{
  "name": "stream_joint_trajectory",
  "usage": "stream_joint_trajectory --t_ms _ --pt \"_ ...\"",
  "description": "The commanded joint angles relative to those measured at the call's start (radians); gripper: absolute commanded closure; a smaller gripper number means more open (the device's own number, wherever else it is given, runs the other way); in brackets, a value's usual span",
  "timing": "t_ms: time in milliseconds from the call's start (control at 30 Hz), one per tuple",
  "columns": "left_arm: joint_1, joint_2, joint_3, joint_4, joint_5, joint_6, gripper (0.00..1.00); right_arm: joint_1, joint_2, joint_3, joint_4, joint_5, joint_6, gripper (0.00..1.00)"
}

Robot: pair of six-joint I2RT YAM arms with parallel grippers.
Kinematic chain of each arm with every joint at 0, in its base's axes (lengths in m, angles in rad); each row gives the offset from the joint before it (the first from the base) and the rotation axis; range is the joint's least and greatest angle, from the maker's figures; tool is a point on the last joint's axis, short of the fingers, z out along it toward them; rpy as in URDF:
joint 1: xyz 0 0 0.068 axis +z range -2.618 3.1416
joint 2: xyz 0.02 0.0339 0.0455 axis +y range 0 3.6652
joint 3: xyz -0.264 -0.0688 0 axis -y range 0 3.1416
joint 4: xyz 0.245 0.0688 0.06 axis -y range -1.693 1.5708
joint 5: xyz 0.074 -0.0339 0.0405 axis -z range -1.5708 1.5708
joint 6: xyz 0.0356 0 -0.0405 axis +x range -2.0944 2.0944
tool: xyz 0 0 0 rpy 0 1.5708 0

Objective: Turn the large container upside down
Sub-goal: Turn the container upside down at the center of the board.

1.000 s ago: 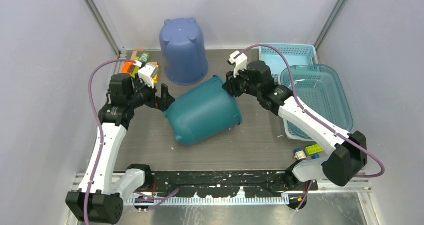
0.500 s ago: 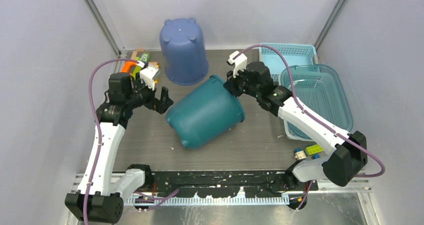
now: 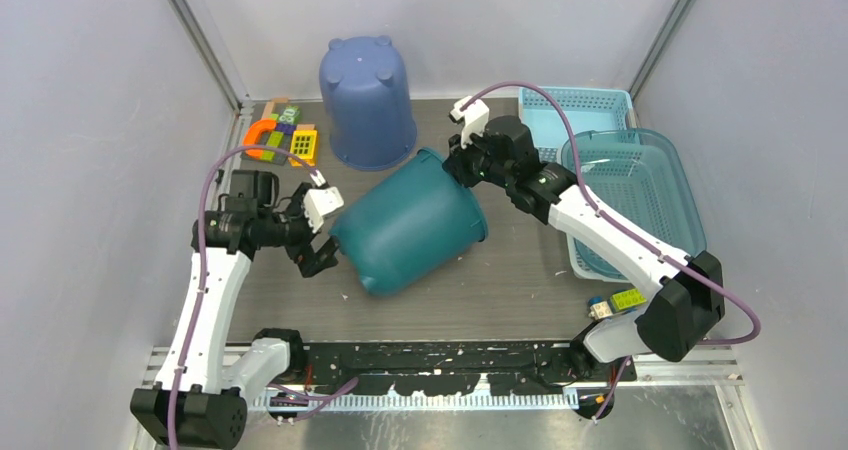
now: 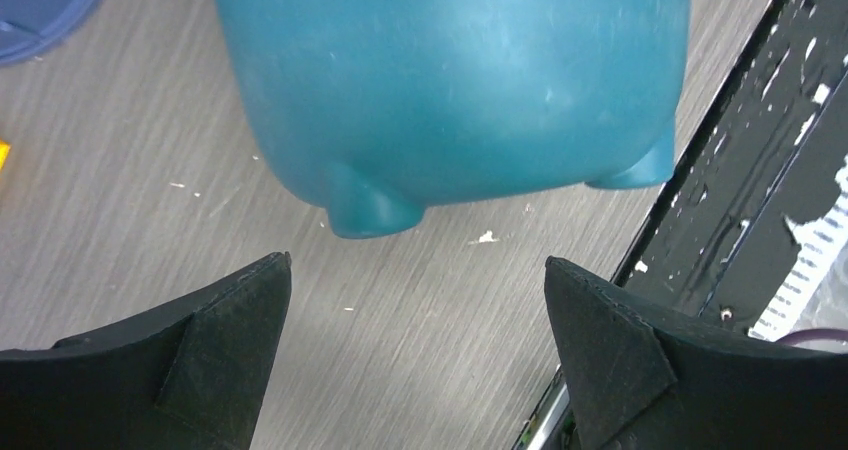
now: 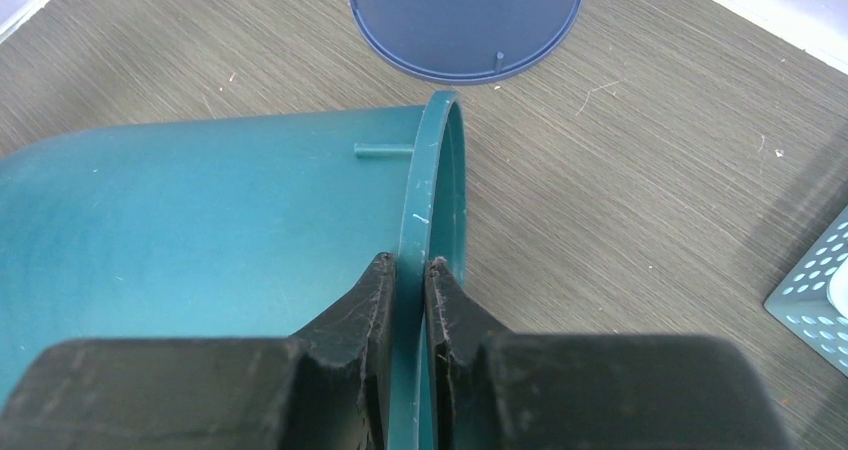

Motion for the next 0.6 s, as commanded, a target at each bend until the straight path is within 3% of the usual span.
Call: stream_joint_trajectory --t_ms 0,333,567 --pt "0.007 0.006 -0.059 -0.02 -0.01 0.115 0.02 -0.01 0.012 0.03 -0.064 -0.002 0.025 0.91" --pt "0.003 -0.06 -0.174 0.302 -0.114 -0.071 0.02 -0.05 0.039 0.053 -0.086 -0.061 0.073 0.93" --pt "-0.004 -0.054 -0.216 0.349 -0.016 -0.101 0.03 -0.067 0.064 0.072 -0.108 -0.085 0.096 0.93"
